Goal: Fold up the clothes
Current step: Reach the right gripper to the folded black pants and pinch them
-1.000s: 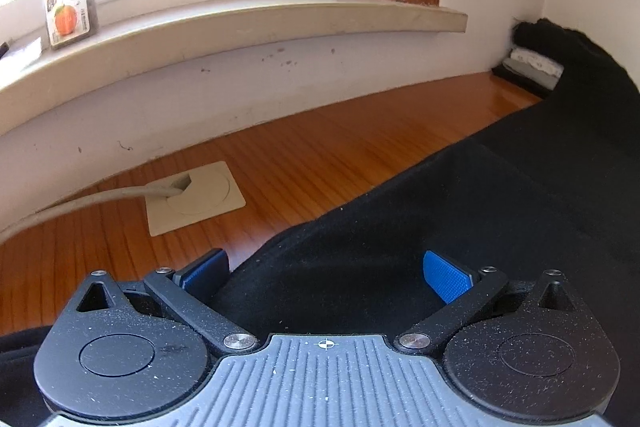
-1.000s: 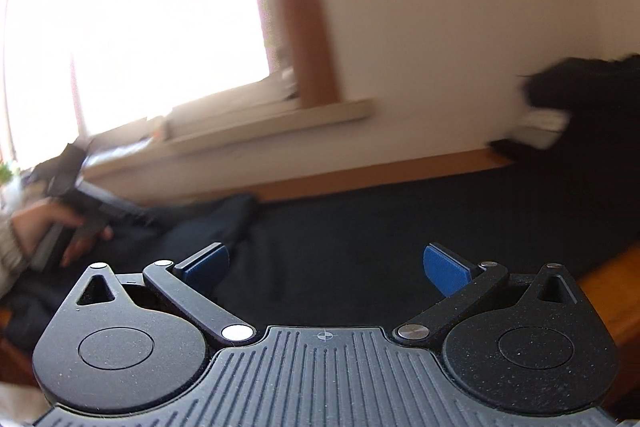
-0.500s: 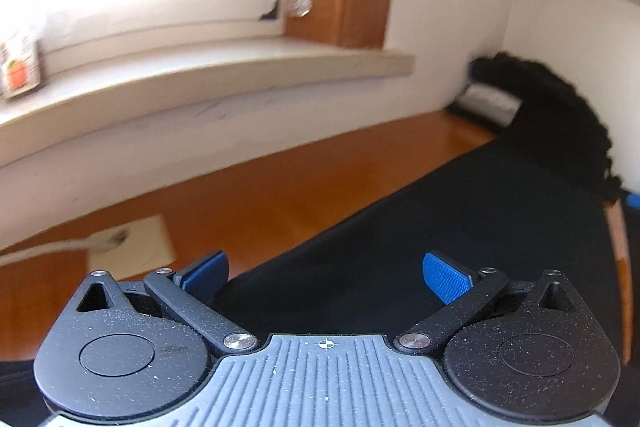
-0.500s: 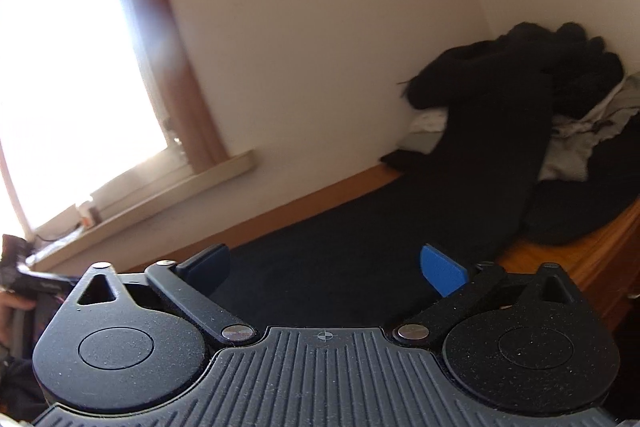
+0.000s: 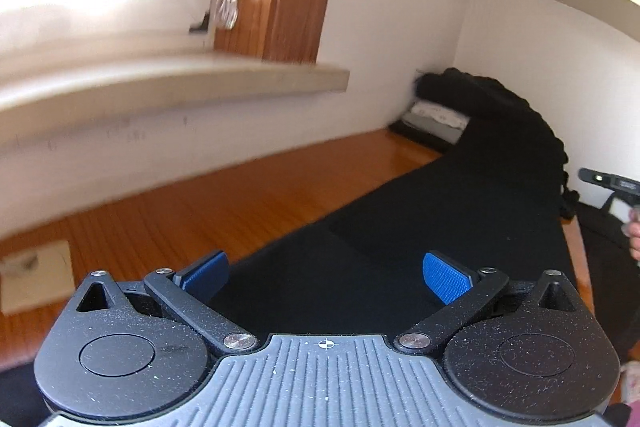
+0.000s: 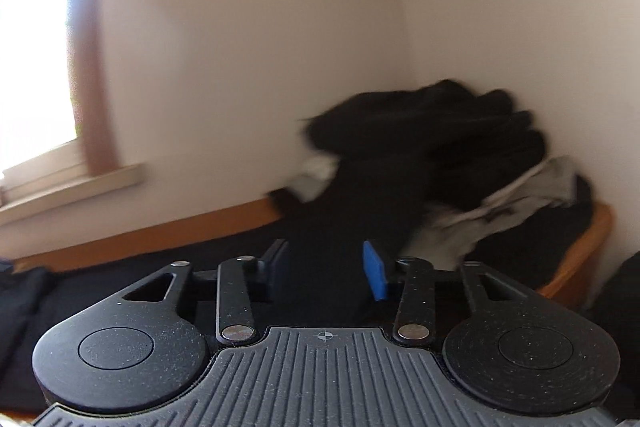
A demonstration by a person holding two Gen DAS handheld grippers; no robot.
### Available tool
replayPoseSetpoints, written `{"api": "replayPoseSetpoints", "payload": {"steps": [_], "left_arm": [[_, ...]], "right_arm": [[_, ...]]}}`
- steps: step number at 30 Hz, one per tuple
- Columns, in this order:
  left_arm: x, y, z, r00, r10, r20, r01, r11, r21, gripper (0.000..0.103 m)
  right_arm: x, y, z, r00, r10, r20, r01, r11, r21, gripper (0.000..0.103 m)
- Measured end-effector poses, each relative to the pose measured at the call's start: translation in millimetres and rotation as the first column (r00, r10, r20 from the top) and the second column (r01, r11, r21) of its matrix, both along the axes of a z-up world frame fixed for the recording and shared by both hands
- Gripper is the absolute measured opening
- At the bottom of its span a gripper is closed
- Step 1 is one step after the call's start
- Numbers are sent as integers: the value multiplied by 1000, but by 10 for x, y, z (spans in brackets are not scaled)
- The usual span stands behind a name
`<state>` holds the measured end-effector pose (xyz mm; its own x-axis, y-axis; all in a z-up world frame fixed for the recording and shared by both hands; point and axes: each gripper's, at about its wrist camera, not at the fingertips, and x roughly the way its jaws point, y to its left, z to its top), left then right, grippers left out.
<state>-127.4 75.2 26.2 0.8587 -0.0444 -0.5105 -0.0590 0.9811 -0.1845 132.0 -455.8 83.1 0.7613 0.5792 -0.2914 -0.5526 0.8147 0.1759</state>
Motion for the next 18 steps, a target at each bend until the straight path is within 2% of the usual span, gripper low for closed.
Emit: {"api": "replayPoseSetpoints", "payload": {"steps": [2,5,8,12,17,18], "left_arm": [[35,-30,-19,999,7,-33,-6,1000,18,103],[100,-128,-32,997,7,-71,-1,997,79,103],[103,-167,-49,996,5,-85,4,994,112,103],[106,-168,-59,996,5,-89,5,994,113,103],[110,-170,-57,996,6,-85,4,994,113,103],[111,-172,-54,997,5,-83,4,993,114,103]], "right_arm": [[179,-39,-19,999,-43,-9,43,999,-2,26],[409,-76,-52,995,-103,-19,103,995,8,26],[572,-90,-73,993,-112,-44,114,993,42,27],[669,-47,-70,993,-89,-74,95,993,73,28],[760,51,-76,989,-109,-95,114,993,43,28],[773,57,-78,989,-111,-94,116,992,48,22]]}}
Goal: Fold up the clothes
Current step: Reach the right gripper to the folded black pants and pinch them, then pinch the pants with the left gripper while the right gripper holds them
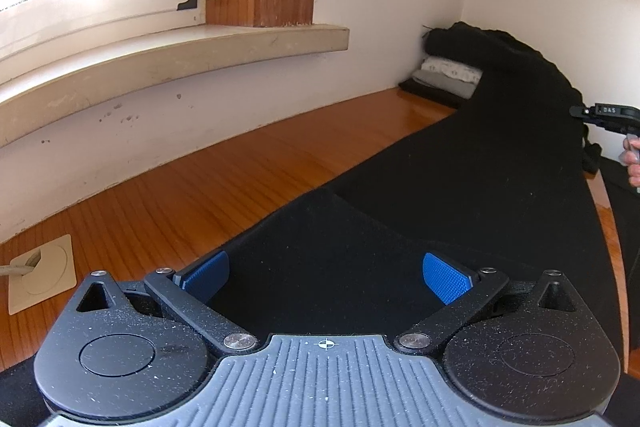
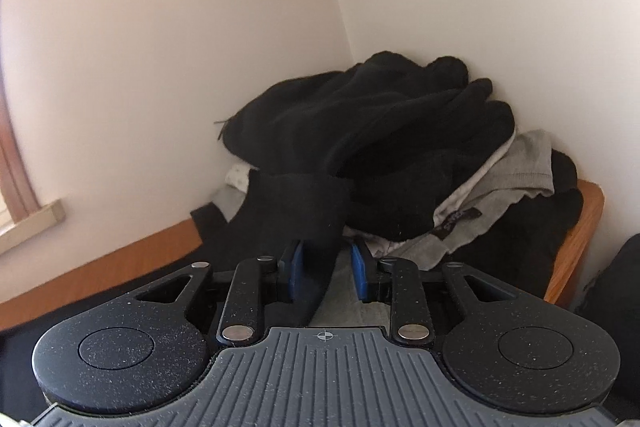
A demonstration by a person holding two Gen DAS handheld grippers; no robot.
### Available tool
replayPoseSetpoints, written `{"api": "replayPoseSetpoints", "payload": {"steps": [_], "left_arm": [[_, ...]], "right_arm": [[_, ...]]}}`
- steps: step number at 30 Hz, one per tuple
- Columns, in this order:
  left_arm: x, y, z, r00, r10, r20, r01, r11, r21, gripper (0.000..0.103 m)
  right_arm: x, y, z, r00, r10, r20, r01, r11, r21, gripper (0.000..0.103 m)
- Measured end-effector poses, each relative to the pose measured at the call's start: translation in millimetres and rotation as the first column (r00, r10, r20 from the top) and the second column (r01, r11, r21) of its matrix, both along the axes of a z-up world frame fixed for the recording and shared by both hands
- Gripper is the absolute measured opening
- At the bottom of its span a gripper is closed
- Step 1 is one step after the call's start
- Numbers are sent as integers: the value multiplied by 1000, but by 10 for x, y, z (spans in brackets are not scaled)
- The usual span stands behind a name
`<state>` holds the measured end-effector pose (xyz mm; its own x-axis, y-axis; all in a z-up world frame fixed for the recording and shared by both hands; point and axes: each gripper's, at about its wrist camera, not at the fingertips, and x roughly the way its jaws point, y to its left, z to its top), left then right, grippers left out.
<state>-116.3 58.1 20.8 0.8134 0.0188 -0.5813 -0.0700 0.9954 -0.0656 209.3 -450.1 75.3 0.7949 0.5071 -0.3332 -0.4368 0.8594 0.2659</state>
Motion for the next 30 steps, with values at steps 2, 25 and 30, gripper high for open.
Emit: {"api": "replayPoseSetpoints", "payload": {"steps": [2,25,30], "left_arm": [[-3,-1,8,1000,-2,5,2,1000,0,103],[-8,23,35,1000,8,21,-8,1000,-10,103],[-8,38,37,1000,8,23,-7,1000,-27,103]], "right_arm": [[-40,22,21,1000,11,21,-12,1000,8,8],[-1558,1697,-130,777,629,-2,-628,775,-65,3],[-1598,1709,-255,764,644,-25,-644,760,-88,3]]}}
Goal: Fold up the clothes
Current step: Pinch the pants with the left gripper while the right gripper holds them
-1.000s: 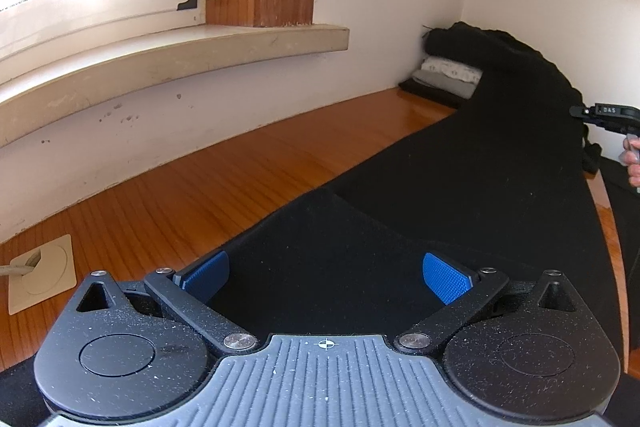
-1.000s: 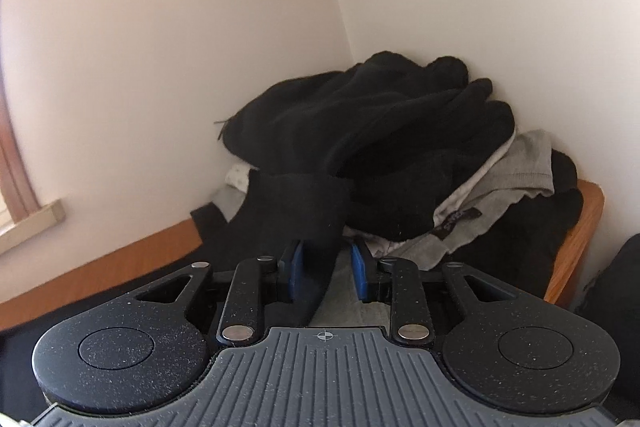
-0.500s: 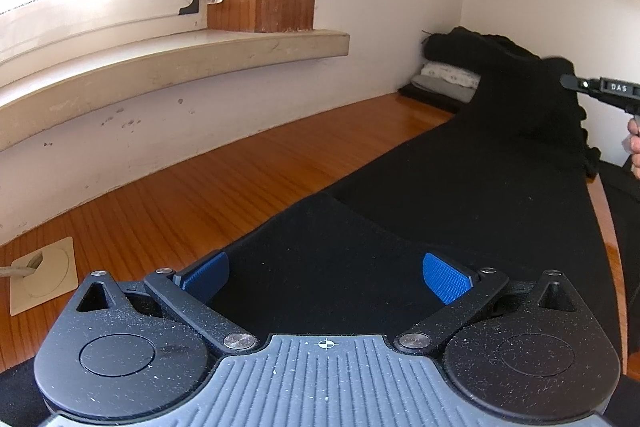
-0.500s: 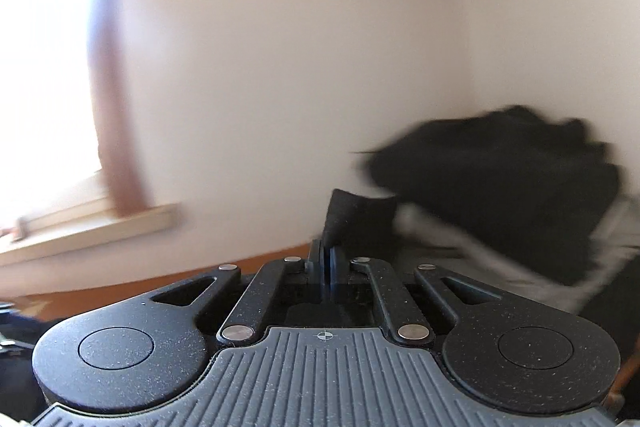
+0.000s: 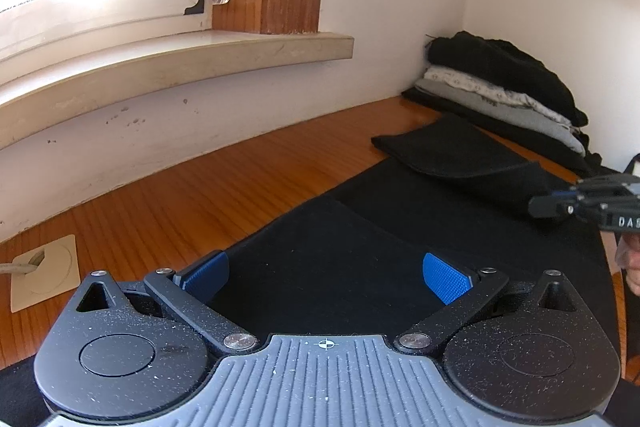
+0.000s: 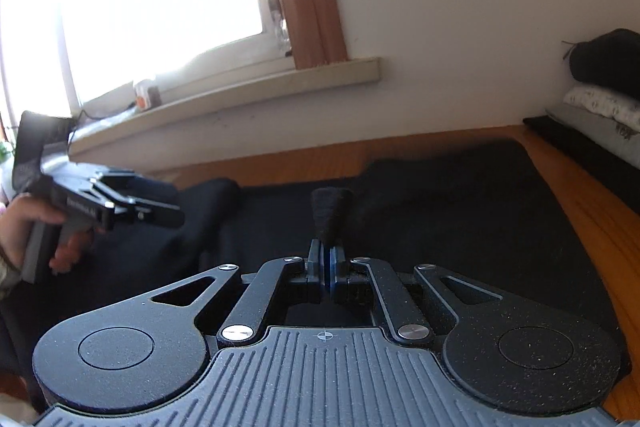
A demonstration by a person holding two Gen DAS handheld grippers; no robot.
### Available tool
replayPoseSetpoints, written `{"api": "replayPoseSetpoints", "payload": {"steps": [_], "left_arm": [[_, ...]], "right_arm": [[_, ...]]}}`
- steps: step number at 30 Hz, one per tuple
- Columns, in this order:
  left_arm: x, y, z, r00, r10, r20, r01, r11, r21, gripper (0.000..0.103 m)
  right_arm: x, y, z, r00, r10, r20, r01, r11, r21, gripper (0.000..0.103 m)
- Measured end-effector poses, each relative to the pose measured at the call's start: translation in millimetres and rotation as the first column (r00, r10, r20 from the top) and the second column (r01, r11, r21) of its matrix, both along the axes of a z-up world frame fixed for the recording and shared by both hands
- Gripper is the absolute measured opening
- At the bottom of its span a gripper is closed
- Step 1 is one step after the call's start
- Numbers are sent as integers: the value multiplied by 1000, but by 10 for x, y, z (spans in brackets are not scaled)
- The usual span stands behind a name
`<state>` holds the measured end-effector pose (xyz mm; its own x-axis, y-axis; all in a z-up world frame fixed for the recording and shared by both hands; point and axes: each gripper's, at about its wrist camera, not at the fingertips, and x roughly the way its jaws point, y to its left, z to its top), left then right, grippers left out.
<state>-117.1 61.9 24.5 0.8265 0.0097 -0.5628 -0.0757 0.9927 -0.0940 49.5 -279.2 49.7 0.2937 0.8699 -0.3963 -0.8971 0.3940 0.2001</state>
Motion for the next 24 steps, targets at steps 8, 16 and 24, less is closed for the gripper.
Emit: {"api": "replayPoseSetpoints", "payload": {"steps": [8,16,24], "left_arm": [[69,24,157,997,71,6,-68,979,-190,103],[640,-120,298,998,53,-29,-60,905,-422,93],[1323,-324,136,994,0,-113,-67,804,-590,65]], "right_arm": [[47,-17,-20,1000,-11,-5,11,999,54,3],[24,-68,18,1000,-14,20,12,995,97,3],[60,-86,17,1000,3,16,-5,994,109,3]]}}
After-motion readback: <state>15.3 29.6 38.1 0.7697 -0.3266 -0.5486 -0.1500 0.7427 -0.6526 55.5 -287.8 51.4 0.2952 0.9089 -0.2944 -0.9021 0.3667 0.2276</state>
